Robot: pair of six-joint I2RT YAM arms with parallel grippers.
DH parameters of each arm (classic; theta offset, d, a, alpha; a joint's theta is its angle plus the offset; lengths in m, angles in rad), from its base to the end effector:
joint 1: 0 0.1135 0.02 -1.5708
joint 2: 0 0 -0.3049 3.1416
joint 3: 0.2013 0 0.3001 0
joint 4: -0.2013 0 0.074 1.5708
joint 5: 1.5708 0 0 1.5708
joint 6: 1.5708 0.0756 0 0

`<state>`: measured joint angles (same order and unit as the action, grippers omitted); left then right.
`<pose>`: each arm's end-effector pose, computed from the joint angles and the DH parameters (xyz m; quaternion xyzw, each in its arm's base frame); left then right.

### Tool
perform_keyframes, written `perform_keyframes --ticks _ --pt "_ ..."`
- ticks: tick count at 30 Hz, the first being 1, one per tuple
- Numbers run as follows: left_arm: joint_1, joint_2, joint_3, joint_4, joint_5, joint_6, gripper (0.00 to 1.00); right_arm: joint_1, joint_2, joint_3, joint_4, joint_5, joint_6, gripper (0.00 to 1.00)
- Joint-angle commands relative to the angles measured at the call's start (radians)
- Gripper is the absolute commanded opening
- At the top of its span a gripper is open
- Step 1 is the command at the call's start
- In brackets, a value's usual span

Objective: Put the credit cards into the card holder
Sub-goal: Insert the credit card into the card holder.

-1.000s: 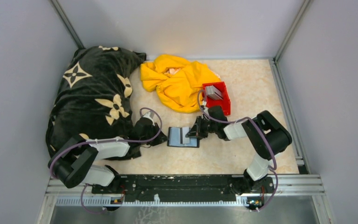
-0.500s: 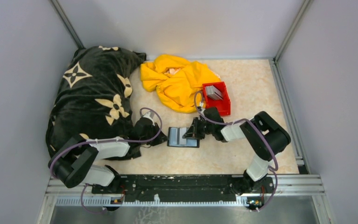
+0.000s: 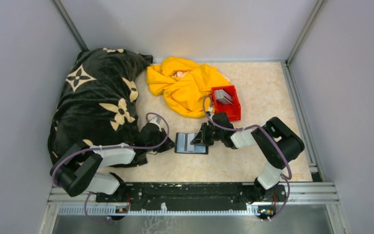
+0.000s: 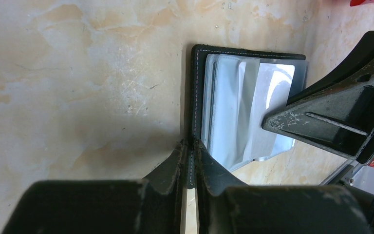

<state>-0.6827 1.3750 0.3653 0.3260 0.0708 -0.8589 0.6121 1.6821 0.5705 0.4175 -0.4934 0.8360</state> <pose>0.2168 -0.1832 0.1012 -0.0643 0.9005 -0.3217 0.2854 0.2626 0.2281 0.0896 -0.0049 0.8841 0.4383 0.1619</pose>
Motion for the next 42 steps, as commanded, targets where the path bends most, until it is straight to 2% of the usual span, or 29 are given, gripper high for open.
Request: perform_keyframes --ticks 1,13,35,42 --pt "-0.011 0.005 -0.029 -0.044 0.013 0.02 0.14 0.025 -0.021 -0.017 -0.072 0.03 -0.002 0.0" --pt "-0.011 -0.004 -0.037 -0.043 0.009 0.016 0.14 0.017 -0.073 -0.046 -0.099 0.048 0.057 0.0" --pt "-0.011 -0.008 -0.044 -0.027 0.012 0.017 0.14 -0.032 0.047 -0.092 0.027 -0.055 0.184 0.0" --pt "-0.011 -0.008 -0.051 -0.013 0.021 0.013 0.14 -0.032 0.052 -0.077 0.014 -0.052 0.184 0.0"
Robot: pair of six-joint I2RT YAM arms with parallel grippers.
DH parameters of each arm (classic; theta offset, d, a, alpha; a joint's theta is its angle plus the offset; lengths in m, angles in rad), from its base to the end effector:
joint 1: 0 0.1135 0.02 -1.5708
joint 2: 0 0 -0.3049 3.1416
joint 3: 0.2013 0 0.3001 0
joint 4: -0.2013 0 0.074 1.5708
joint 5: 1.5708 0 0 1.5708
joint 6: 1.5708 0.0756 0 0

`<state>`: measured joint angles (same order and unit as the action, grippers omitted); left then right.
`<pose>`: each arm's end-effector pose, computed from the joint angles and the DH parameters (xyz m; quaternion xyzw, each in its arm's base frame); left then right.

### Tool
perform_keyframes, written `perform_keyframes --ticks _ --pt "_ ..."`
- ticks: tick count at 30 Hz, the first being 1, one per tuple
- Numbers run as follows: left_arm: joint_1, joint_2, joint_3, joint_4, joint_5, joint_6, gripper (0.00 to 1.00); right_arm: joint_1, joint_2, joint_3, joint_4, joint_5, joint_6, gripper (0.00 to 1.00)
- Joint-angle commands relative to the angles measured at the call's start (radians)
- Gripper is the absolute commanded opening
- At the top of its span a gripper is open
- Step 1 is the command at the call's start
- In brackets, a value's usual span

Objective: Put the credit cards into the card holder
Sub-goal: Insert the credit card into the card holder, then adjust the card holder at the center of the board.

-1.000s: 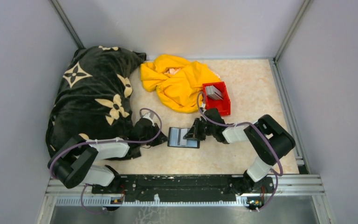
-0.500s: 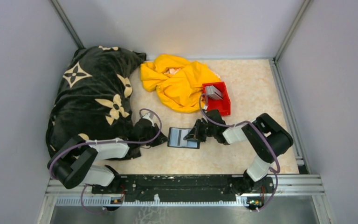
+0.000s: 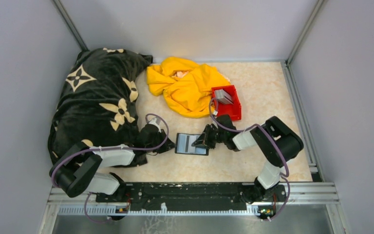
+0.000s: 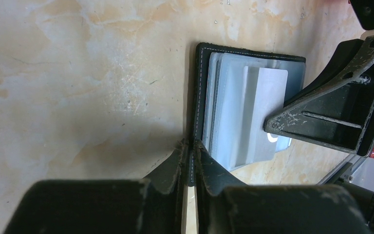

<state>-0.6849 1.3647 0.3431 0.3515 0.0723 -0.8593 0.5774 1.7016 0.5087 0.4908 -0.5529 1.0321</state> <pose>0.2129 -0.1810 0.0997 -0.0627 0.8977 -0.3268 0.2889 0.2545 0.2132 0.0753 0.0848 0.8761 0.4634 0.1022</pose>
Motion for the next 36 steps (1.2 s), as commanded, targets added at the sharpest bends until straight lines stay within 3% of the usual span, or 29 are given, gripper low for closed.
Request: perform_keyframes --ticks 1,8,15,21,36 --pt "-0.008 0.001 -0.03 -0.036 0.021 0.013 0.14 0.002 0.033 -0.014 -0.065 0.01 -0.011 0.0" --pt "-0.009 0.002 -0.033 -0.028 0.027 0.011 0.14 0.033 0.032 0.037 -0.149 0.06 -0.041 0.0" --pt "-0.01 0.002 -0.041 -0.018 0.032 0.011 0.14 0.066 -0.005 0.11 -0.327 0.159 -0.116 0.23" --pt "-0.009 0.002 -0.047 -0.004 0.038 0.012 0.14 0.087 -0.042 0.163 -0.461 0.248 -0.165 0.34" --pt "-0.009 0.0 -0.062 0.057 0.073 0.012 0.14 0.202 0.044 0.351 -0.737 0.444 -0.238 0.37"
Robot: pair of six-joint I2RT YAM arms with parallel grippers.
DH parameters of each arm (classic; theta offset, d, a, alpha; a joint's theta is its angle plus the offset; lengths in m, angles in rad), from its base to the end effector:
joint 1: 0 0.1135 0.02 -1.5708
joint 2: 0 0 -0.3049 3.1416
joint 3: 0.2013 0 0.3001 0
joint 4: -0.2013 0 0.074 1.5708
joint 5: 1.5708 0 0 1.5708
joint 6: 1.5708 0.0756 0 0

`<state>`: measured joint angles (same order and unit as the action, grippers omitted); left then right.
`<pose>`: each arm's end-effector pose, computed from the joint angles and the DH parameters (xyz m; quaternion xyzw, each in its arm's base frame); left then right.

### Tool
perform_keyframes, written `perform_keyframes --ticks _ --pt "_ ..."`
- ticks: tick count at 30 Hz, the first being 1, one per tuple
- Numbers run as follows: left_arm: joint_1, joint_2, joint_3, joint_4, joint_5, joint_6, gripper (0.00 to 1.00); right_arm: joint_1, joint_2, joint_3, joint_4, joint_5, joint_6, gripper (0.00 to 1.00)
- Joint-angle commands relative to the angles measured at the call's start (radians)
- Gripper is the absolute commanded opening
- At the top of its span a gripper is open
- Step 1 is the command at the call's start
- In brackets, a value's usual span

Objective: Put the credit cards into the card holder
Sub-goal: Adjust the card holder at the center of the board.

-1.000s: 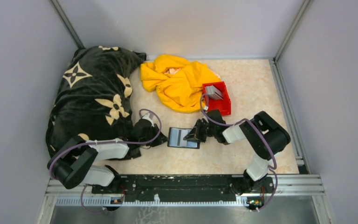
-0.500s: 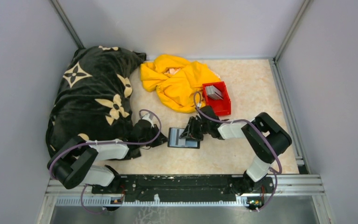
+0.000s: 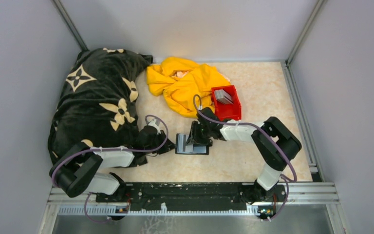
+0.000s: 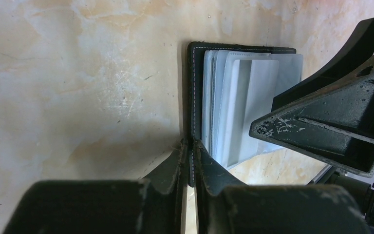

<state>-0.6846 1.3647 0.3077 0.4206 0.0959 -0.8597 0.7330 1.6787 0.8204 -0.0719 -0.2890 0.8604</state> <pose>0.2080 -0.1791 0.0967 -0.0565 0.8903 -0.3445 0.2924 0.2665 0.2689 0.1159 0.0146 0.9402 0.3183 0.1201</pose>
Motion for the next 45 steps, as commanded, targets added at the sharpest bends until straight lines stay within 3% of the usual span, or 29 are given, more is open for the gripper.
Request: perform_keyframes --ticks 1,13,14,15,29,45 --pt "-0.01 -0.002 -0.028 -0.007 0.051 0.011 0.14 0.054 0.073 0.055 -0.193 0.195 -0.069 0.37" --pt "-0.01 -0.026 -0.048 0.044 0.082 0.006 0.13 0.124 0.161 0.206 -0.337 0.273 -0.037 0.47" --pt "-0.01 -0.03 -0.048 0.043 0.082 0.007 0.13 0.132 0.167 0.22 -0.348 0.276 -0.033 0.55" --pt "-0.01 -0.036 -0.048 0.043 0.08 0.008 0.13 0.139 0.173 0.231 -0.357 0.279 -0.031 0.56" --pt "-0.009 -0.151 -0.042 -0.124 -0.069 -0.004 0.14 0.163 0.112 0.273 -0.433 0.37 -0.059 0.57" --pt "-0.009 -0.044 -0.014 -0.052 -0.008 0.001 0.13 0.183 0.206 0.345 -0.505 0.429 -0.077 0.59"
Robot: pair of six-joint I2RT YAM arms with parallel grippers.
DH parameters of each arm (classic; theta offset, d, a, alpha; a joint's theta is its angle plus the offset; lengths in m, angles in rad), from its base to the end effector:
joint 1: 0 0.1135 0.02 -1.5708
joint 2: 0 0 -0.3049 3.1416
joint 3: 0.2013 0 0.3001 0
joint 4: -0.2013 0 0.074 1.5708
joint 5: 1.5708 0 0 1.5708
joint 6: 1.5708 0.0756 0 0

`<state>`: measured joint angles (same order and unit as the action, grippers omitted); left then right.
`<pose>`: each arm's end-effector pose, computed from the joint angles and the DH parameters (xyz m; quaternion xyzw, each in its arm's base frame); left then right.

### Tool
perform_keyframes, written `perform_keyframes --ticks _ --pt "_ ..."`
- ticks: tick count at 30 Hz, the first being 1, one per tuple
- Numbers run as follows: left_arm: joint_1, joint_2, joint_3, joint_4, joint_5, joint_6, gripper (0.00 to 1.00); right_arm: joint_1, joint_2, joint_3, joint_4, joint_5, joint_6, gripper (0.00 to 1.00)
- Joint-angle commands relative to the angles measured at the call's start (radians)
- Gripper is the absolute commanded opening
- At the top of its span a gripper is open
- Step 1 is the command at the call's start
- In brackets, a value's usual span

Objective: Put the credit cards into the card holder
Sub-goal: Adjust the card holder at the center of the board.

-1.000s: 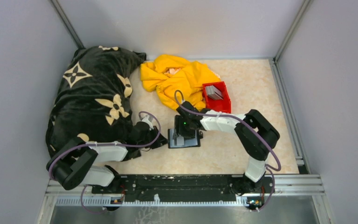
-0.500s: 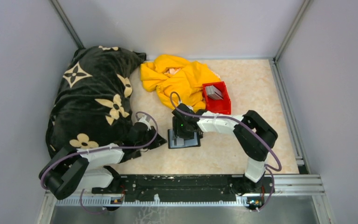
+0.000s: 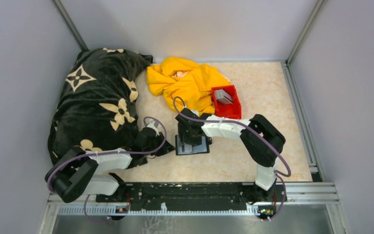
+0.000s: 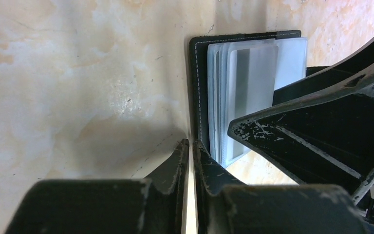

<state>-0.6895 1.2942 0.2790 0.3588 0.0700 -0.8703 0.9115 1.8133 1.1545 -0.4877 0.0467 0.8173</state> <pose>0.1981 -0.1702 0.0975 -0.0656 0.8945 -0.3326 0.2916 0.2625 0.3330 0.1407 -0.0411 0.9765 0.1453 0.1540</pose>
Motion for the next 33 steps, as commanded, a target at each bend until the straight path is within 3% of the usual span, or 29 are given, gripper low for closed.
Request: perform_keyframes --ticks 1,4,6,8,14,21,27,33 --pt "-0.004 0.032 0.015 0.013 0.021 0.015 0.13 0.007 0.082 0.022 -0.095 0.094 -0.033 0.59" --pt "-0.004 0.047 0.016 0.024 0.03 0.018 0.13 0.019 0.11 0.056 -0.123 0.107 -0.032 0.6" --pt "-0.004 0.056 0.014 0.04 0.039 0.017 0.12 0.029 0.13 0.079 -0.142 0.117 -0.029 0.87" --pt "-0.004 0.066 0.011 0.053 0.047 0.017 0.12 0.04 0.15 0.102 -0.158 0.125 -0.028 0.89" --pt "-0.004 0.067 0.001 0.067 0.054 0.016 0.12 0.053 0.189 0.119 -0.175 0.148 -0.007 0.83" --pt "-0.004 0.039 -0.021 0.068 0.04 0.01 0.12 0.062 0.205 0.107 -0.185 0.192 0.002 0.52" --pt "-0.004 0.033 -0.041 0.074 0.037 -0.01 0.12 0.088 0.22 0.155 -0.239 0.248 0.005 0.51" --pt "-0.004 0.011 -0.045 0.06 0.031 -0.012 0.12 0.104 0.211 0.172 -0.286 0.302 0.022 0.65"
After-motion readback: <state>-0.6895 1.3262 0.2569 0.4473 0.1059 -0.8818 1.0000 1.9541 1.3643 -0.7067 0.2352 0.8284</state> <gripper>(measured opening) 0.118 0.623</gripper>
